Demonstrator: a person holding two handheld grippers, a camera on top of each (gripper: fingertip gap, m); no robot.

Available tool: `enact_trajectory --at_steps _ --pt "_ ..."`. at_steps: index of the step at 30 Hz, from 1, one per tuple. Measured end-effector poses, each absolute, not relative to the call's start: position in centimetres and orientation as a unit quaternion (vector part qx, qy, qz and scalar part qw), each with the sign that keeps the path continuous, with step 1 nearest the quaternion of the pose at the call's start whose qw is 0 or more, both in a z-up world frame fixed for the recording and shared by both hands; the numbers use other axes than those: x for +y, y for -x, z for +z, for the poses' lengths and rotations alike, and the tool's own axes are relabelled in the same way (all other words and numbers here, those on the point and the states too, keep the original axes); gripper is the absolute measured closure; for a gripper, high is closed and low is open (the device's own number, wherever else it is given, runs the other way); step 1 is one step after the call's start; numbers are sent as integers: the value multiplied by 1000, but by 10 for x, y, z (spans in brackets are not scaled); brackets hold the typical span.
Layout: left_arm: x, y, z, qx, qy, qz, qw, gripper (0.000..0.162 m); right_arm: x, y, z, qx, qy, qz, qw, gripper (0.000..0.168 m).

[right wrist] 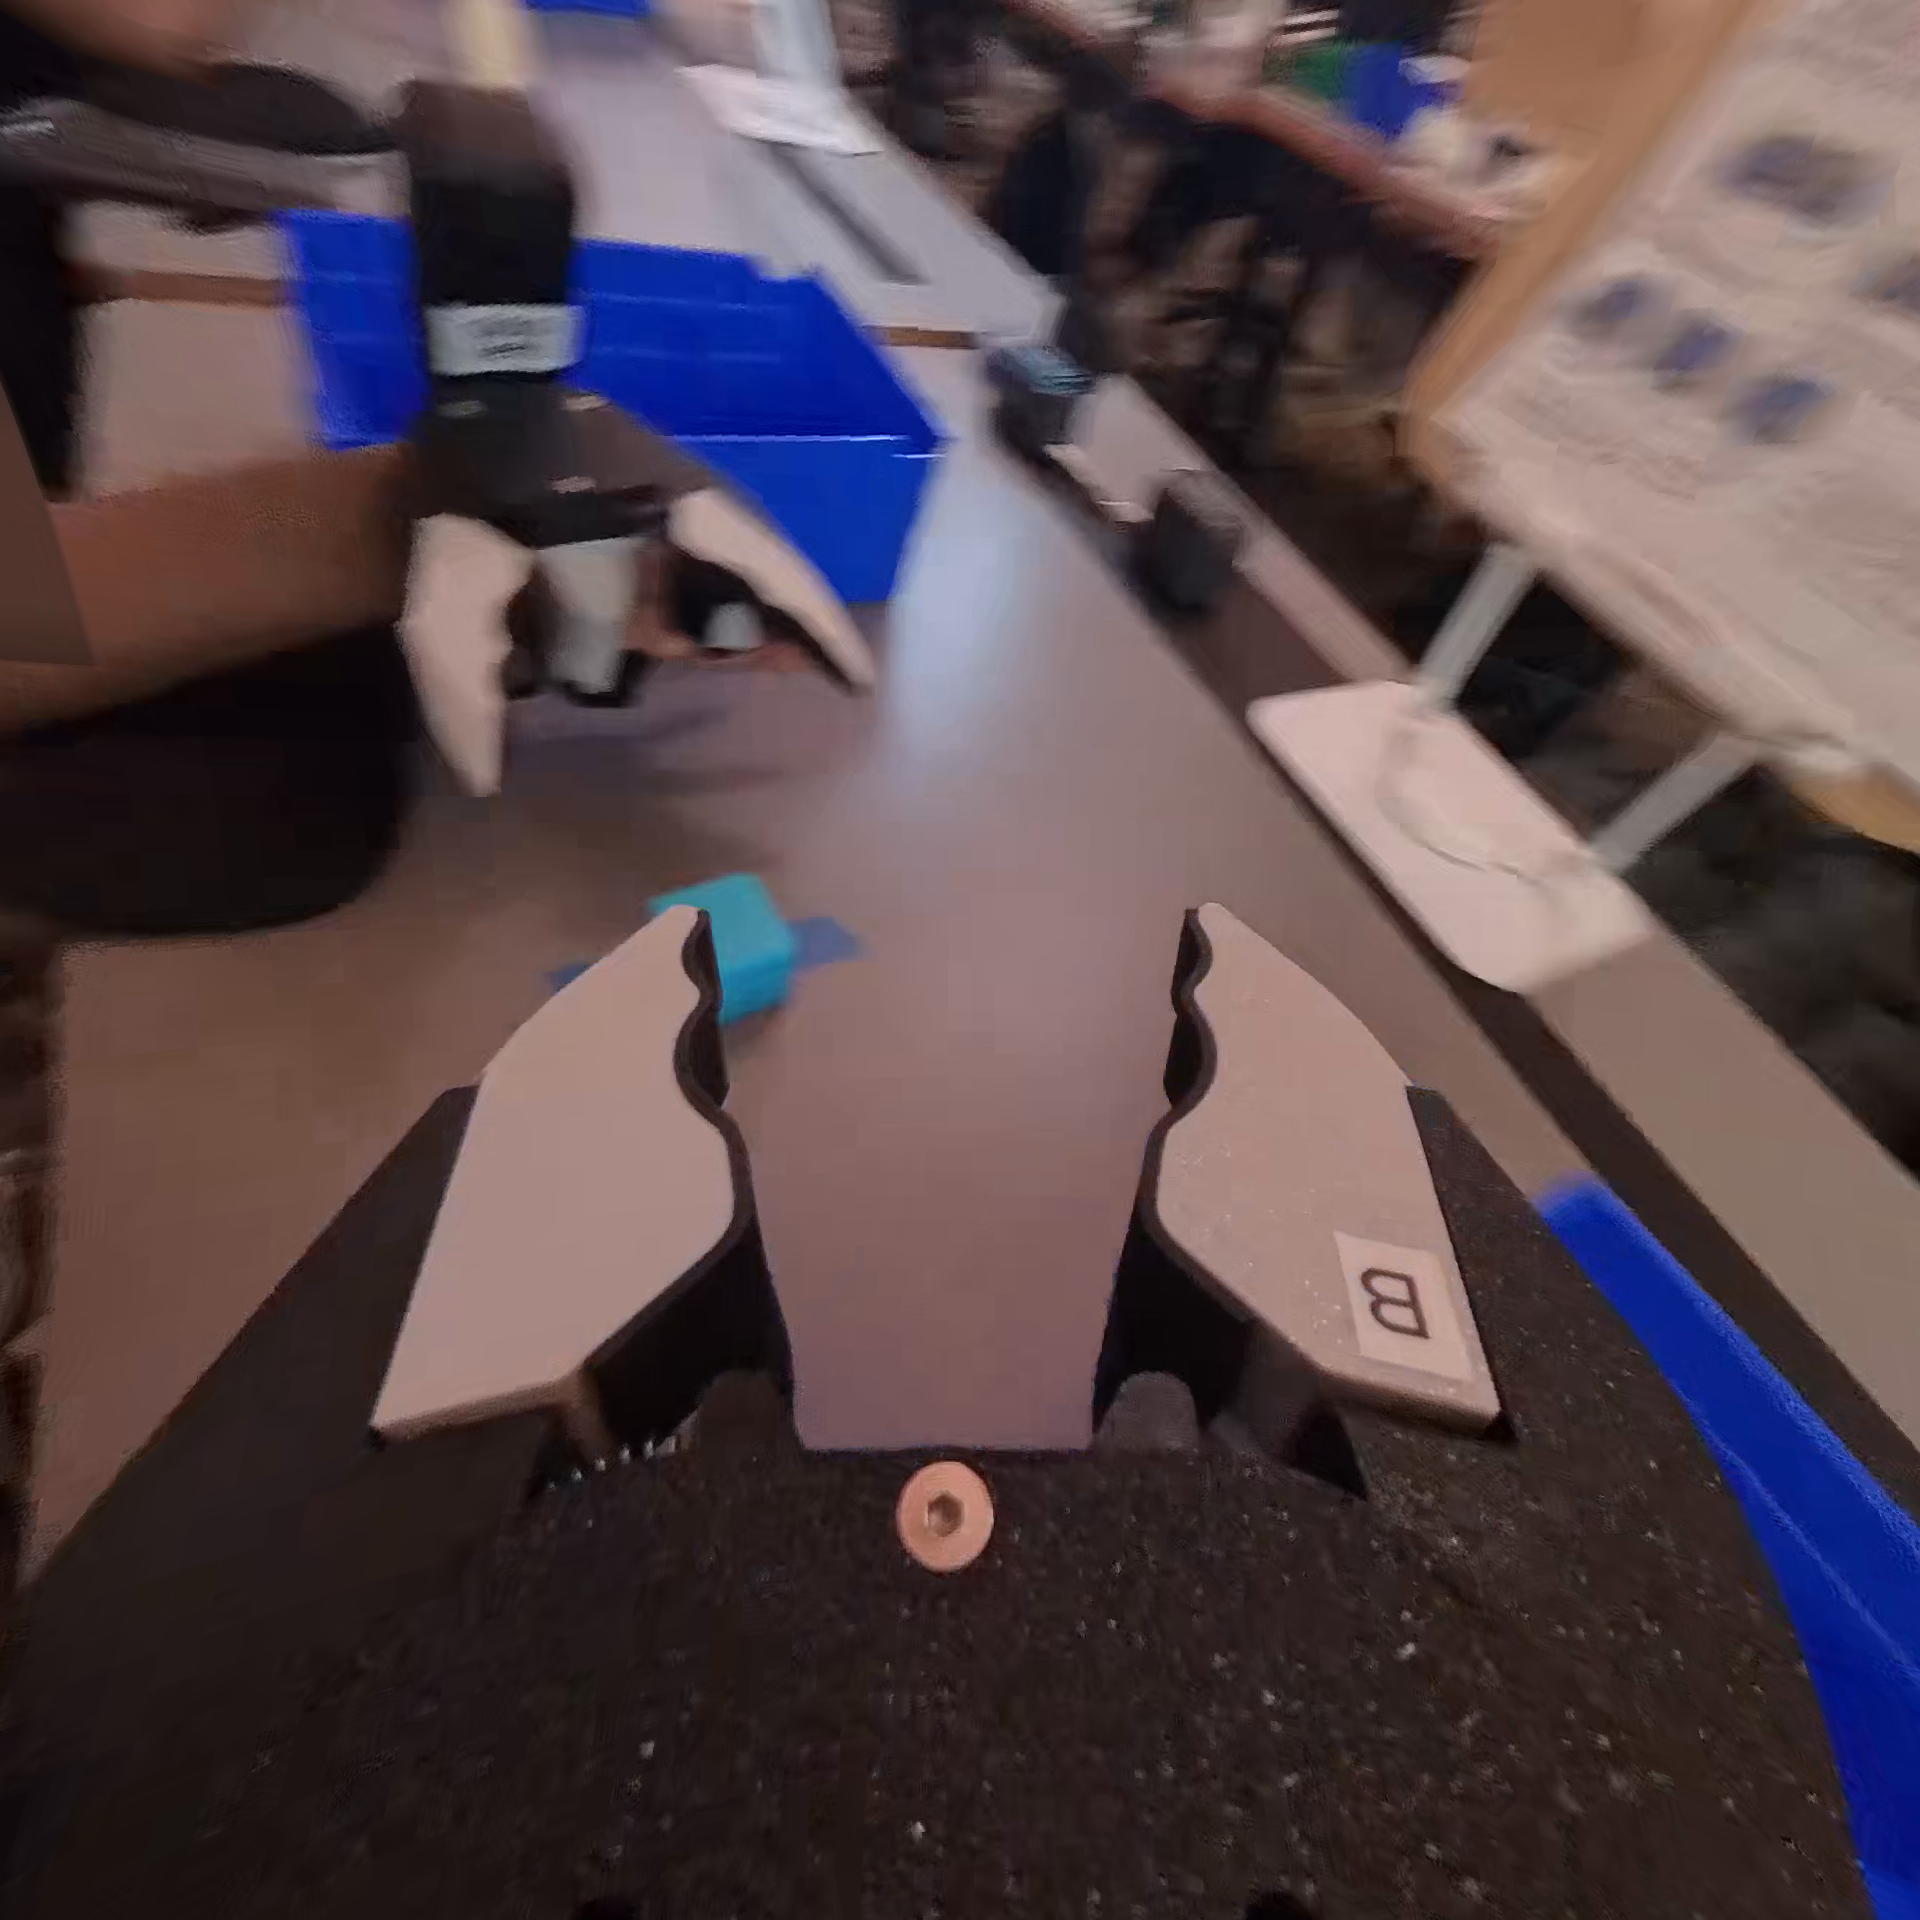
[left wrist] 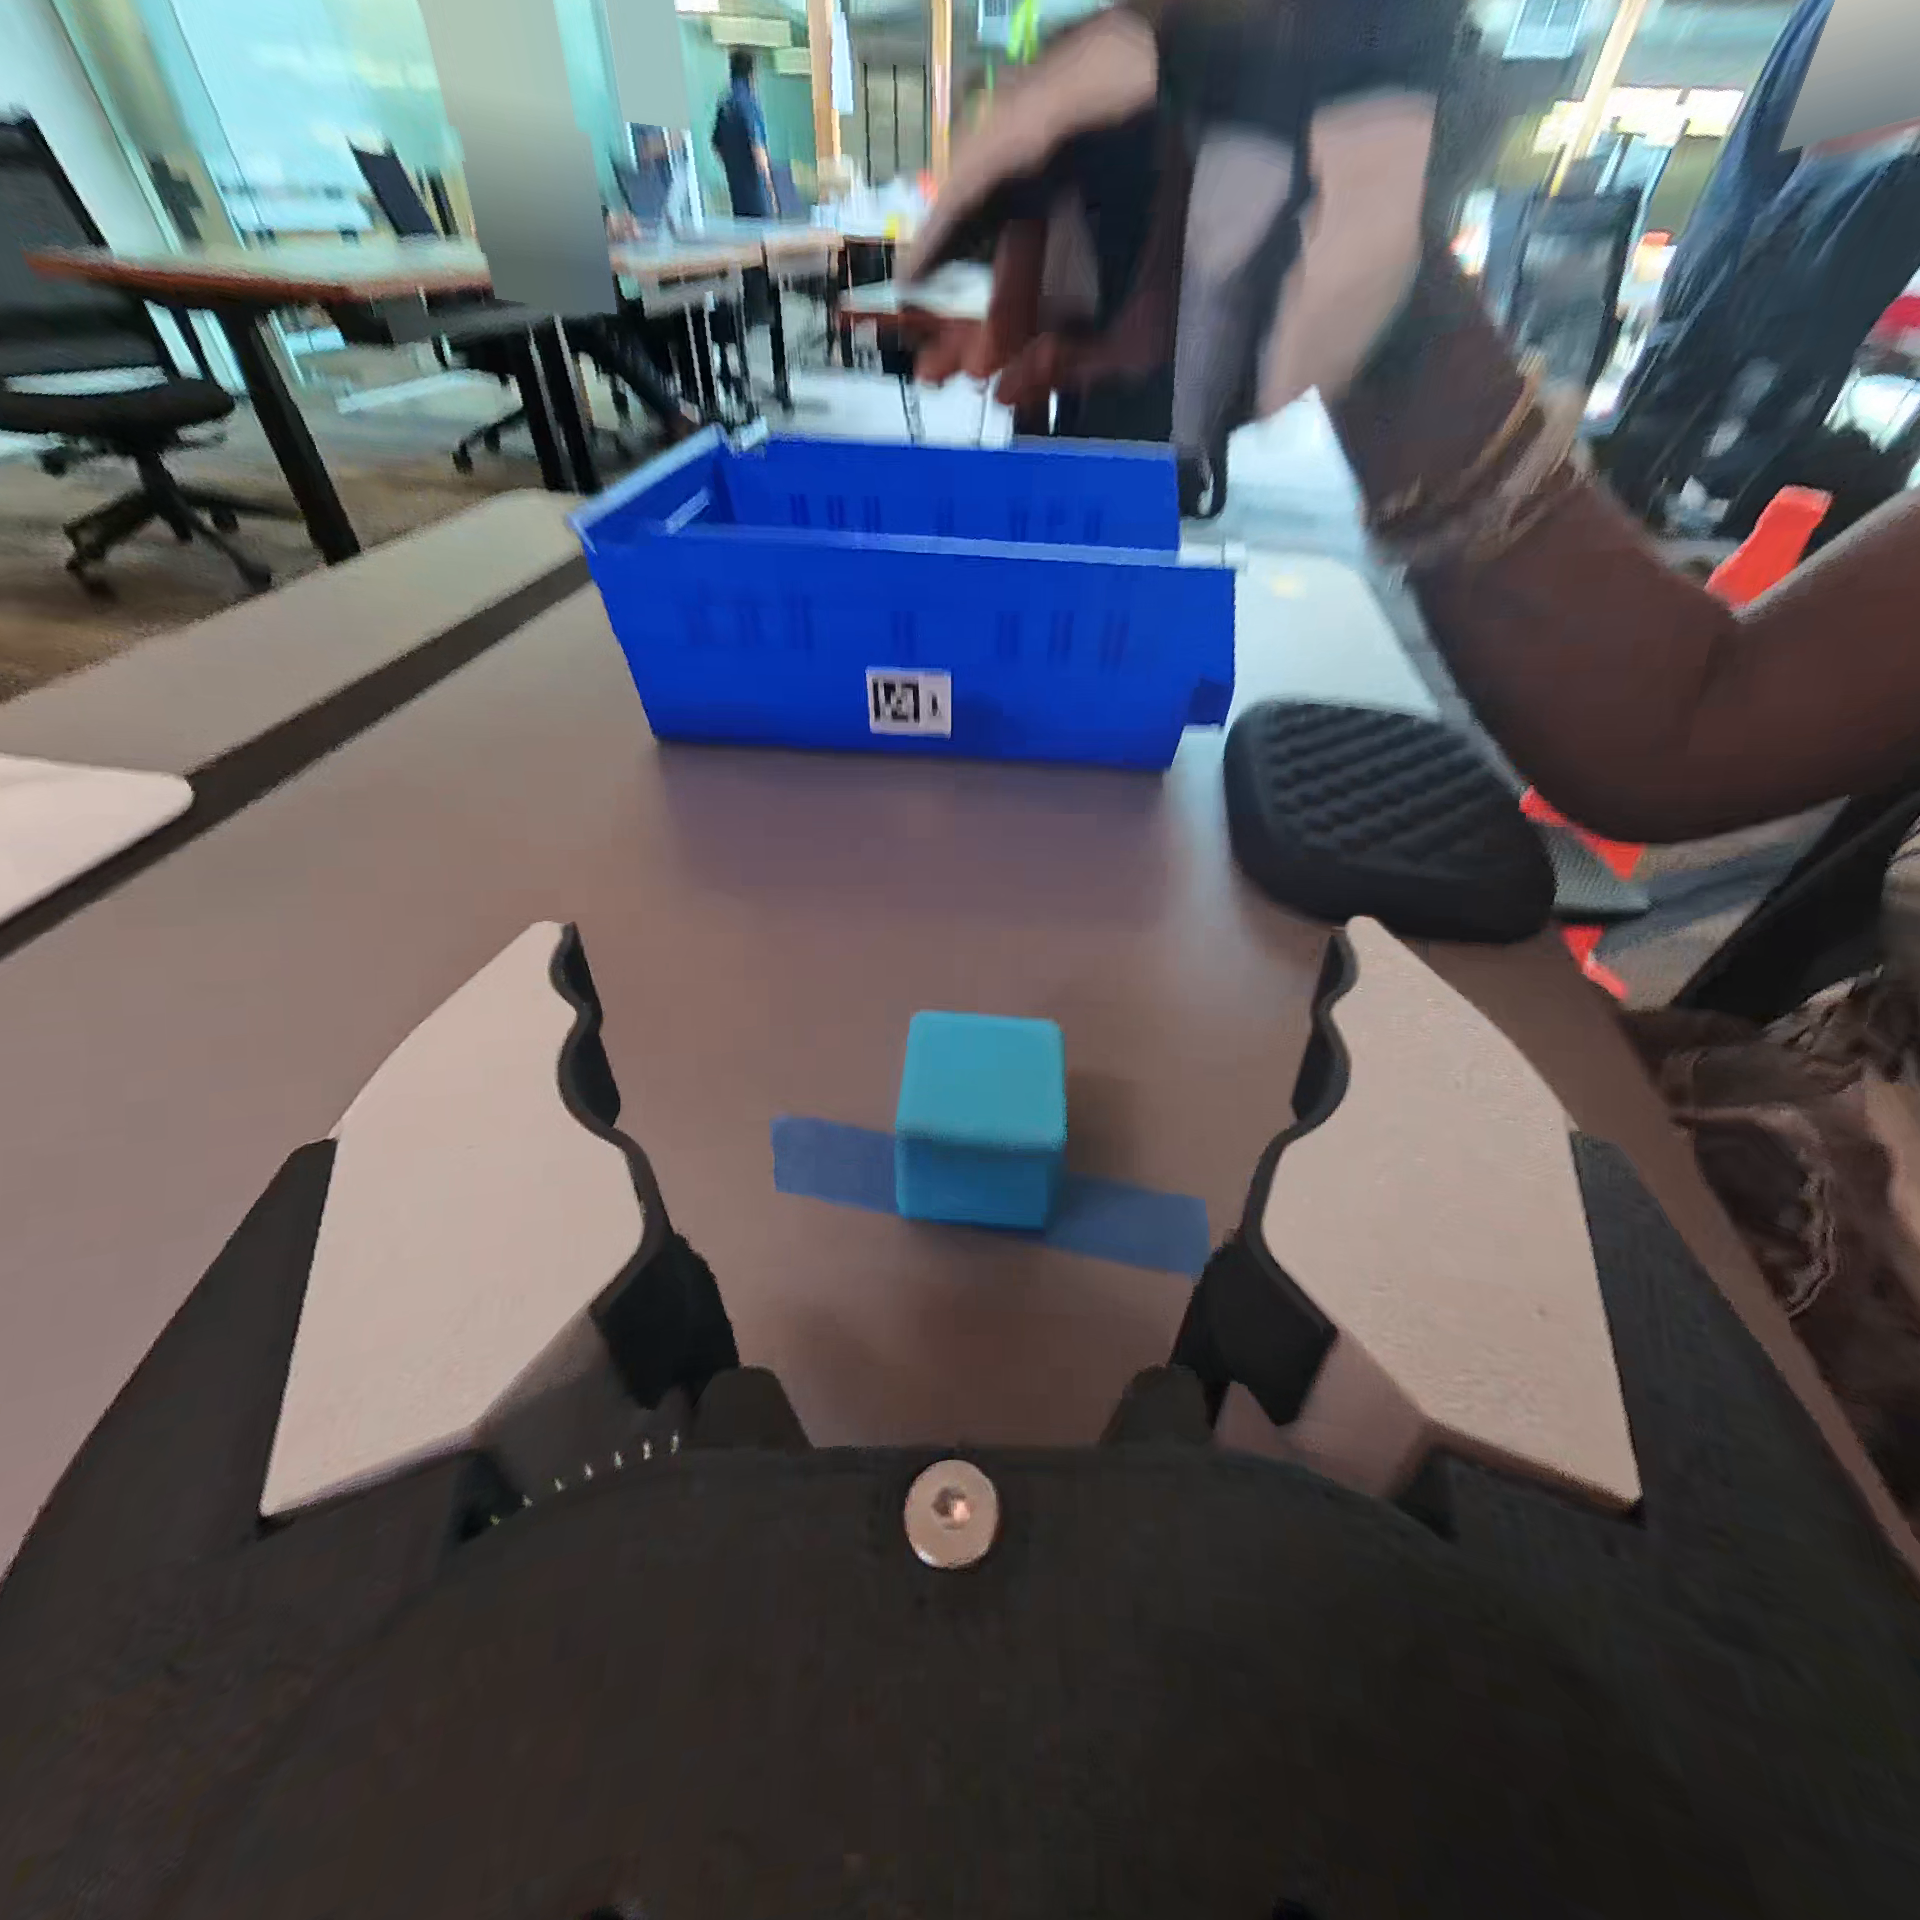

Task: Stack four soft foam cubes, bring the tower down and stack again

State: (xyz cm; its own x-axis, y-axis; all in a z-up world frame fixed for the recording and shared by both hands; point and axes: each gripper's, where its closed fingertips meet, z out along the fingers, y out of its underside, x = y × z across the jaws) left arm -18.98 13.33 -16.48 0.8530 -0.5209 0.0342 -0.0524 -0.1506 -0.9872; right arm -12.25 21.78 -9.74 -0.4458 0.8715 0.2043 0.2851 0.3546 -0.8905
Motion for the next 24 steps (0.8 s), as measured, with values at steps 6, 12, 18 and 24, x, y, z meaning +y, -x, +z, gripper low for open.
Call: enact_trajectory --at_steps 6,12,18,24 --pt "131 200 -132 167 675 -185 695 32 141 158 -200 -877 311 323 174 87" --pt "133 195 -138 181 684 -180 683 32 137 177 -251 -915 299 245 119 92" --pt "134 198 -140 182 690 -168 680 32 138 179 -252 -909 318 239 127 120" --pt "137 201 -144 179 697 -156 677 34 174 154 -177 -834 397 291 250 120"
